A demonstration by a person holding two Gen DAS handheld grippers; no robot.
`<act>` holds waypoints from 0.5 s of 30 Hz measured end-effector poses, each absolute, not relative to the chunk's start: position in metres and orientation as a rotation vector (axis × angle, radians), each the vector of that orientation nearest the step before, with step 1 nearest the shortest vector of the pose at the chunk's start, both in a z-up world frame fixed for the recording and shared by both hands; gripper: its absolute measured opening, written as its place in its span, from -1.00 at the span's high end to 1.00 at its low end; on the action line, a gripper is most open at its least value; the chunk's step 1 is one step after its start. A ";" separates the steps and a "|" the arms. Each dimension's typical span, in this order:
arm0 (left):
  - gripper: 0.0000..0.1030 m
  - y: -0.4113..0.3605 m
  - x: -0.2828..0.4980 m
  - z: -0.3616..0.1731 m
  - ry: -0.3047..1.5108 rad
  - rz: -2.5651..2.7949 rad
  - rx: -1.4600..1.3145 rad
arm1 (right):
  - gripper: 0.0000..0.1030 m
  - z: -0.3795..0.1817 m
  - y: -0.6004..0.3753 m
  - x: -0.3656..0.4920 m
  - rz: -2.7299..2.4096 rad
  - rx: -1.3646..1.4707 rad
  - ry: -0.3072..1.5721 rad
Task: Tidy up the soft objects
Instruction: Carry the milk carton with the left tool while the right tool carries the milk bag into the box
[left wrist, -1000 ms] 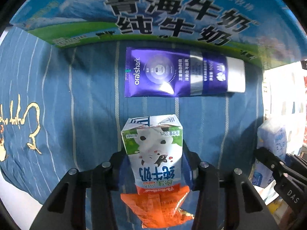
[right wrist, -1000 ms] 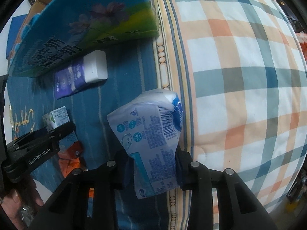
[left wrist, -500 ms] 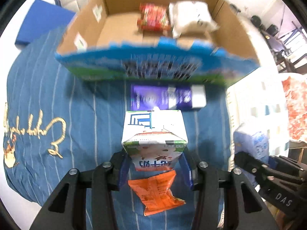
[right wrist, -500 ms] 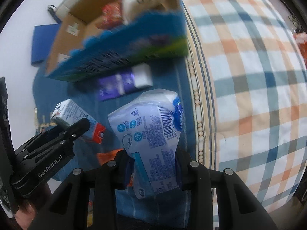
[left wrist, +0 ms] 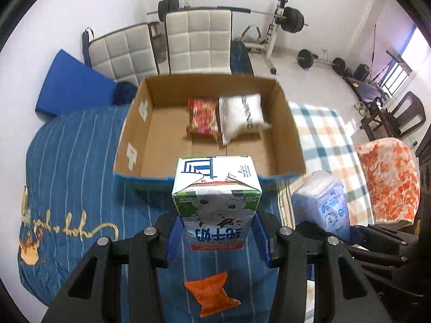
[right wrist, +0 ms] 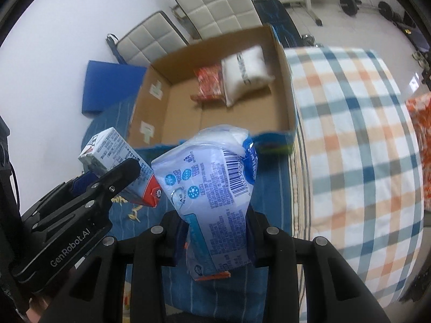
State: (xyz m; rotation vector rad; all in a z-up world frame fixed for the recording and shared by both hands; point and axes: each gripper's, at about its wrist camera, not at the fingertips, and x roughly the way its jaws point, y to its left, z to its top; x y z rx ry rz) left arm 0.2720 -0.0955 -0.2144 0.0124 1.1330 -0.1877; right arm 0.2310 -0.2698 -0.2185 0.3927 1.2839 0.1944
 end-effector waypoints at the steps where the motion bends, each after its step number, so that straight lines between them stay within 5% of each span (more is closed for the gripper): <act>1: 0.17 -0.095 0.275 -0.210 1.124 -0.190 0.013 | 0.27 -0.217 -0.268 0.236 0.194 0.393 1.276; 15: 0.17 -0.083 0.352 -0.199 1.113 -0.182 -0.039 | 0.27 -0.233 -0.273 0.336 0.128 0.404 1.259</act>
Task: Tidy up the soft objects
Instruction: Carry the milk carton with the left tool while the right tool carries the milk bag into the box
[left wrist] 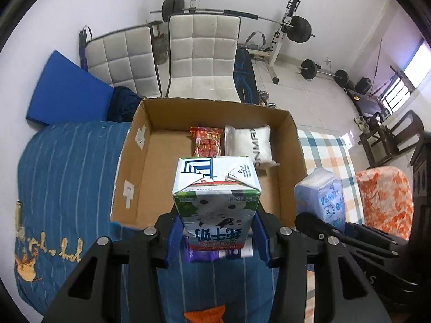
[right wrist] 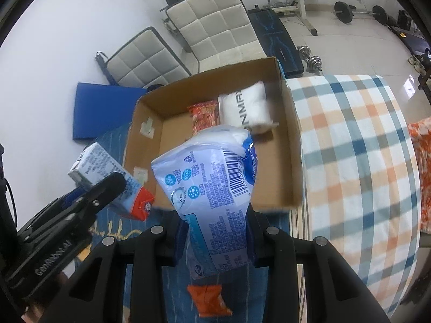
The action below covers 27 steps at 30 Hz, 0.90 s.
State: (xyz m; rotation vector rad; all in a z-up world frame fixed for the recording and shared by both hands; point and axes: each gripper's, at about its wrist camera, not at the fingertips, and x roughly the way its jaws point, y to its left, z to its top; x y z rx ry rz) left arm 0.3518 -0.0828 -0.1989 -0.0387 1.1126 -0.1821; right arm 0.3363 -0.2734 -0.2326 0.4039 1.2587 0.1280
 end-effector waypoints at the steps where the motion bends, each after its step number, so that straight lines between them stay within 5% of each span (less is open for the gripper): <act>1: 0.17 -0.080 0.363 -0.202 1.123 -0.184 -0.055 | 0.27 -0.238 -0.274 0.347 0.122 0.406 1.266; 18: 0.16 -0.054 0.532 -0.331 1.452 -0.165 -0.024 | 0.27 -0.387 -0.258 0.457 -0.040 0.322 1.585; 27: 0.18 -0.058 0.569 -0.367 1.534 -0.167 0.043 | 0.26 -0.412 -0.242 0.469 -0.074 0.236 1.636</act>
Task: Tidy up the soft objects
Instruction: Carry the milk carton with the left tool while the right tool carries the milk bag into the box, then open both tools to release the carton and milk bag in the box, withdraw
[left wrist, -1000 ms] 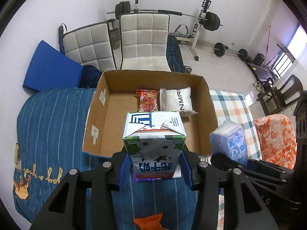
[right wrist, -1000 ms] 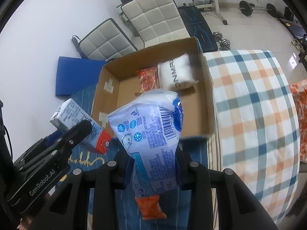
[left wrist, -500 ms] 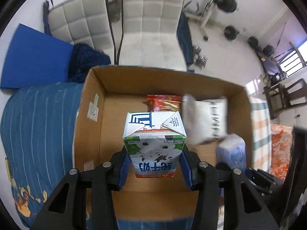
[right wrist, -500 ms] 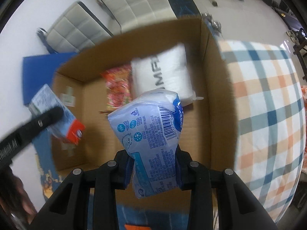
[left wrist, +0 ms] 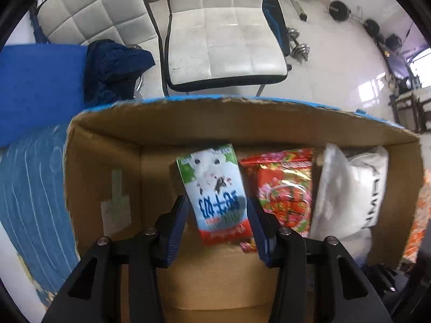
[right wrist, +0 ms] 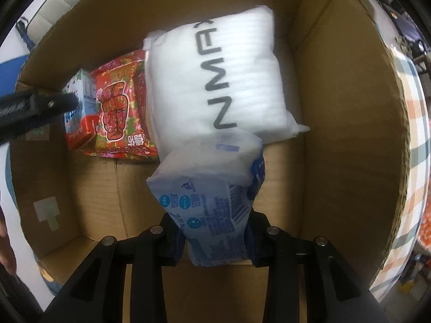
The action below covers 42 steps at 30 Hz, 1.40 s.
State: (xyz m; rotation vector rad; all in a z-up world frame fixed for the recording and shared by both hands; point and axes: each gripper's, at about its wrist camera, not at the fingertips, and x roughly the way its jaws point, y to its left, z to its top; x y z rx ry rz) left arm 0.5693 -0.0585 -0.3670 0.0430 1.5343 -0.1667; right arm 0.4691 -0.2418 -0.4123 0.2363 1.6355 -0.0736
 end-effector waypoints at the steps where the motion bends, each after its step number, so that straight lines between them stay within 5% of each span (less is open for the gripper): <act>1: 0.18 -0.061 0.571 -0.369 1.538 -0.166 0.063 | 0.26 -0.413 -0.239 0.471 -0.075 0.224 1.639; 12: 0.13 -0.060 0.568 -0.368 1.533 -0.158 0.076 | -0.09 -0.412 -0.234 0.483 -0.084 0.187 1.670; 31: -0.58 -0.031 0.500 -0.306 1.409 -0.150 -0.101 | -0.41 -0.344 -0.215 0.454 -0.026 0.145 1.529; 39: -0.83 -0.033 0.466 -0.276 1.335 -0.176 -0.089 | -1.00 -0.316 -0.213 0.426 -0.007 0.144 1.431; 42: -0.84 -0.037 0.453 -0.266 1.310 -0.176 -0.079 | -1.00 -0.301 -0.217 0.415 -0.019 0.151 1.381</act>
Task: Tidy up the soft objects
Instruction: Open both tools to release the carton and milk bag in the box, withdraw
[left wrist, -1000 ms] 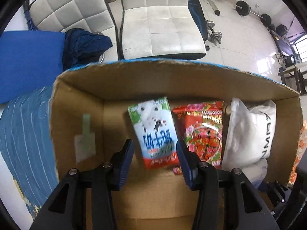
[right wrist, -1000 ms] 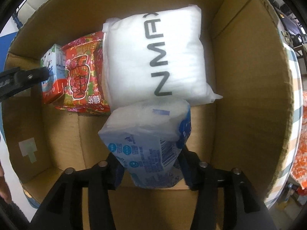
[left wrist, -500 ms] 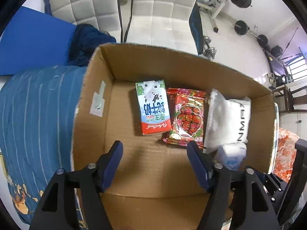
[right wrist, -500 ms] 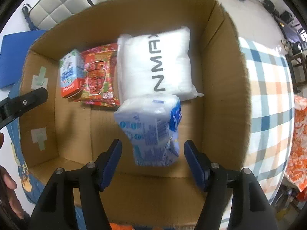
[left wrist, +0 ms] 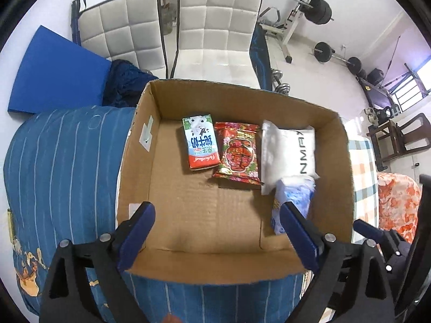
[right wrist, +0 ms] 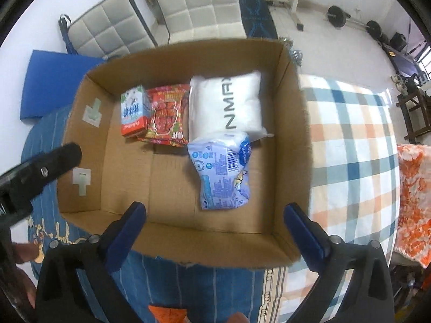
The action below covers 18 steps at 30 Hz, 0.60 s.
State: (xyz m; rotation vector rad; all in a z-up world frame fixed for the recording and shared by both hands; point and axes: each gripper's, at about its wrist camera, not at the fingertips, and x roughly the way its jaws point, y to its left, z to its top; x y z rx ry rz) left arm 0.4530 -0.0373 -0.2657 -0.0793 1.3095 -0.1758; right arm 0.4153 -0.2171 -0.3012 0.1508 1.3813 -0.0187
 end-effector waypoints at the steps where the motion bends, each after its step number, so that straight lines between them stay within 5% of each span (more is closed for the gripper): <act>1: -0.85 -0.038 0.448 -0.262 1.301 -0.174 -0.079 | -1.00 -0.298 -0.219 0.412 -0.021 0.153 1.371; 18: -0.85 -0.042 0.374 -0.197 1.101 -0.140 -0.035 | -1.00 -0.246 -0.231 0.345 -0.023 0.181 1.240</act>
